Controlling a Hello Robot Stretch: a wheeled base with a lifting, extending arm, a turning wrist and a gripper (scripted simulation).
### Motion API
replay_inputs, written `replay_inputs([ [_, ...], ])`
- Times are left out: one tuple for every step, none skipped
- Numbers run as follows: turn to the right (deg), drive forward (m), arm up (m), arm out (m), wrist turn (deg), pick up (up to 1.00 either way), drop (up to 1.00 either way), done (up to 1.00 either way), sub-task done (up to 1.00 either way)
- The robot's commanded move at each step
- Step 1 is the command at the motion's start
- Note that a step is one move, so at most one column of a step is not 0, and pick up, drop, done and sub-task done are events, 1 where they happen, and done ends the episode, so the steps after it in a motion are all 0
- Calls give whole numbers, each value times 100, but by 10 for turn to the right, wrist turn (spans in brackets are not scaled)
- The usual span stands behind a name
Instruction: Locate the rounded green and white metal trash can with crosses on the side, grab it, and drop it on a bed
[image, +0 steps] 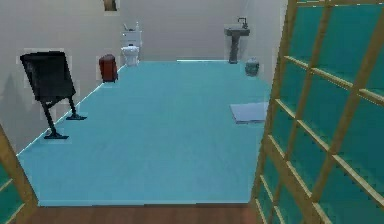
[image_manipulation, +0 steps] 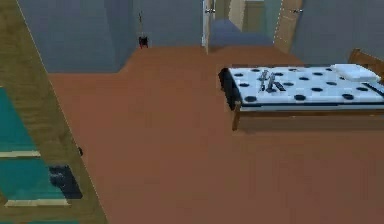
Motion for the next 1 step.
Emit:
replay_inputs([
  [0,100,0,0,0,0,0,0,0],
])
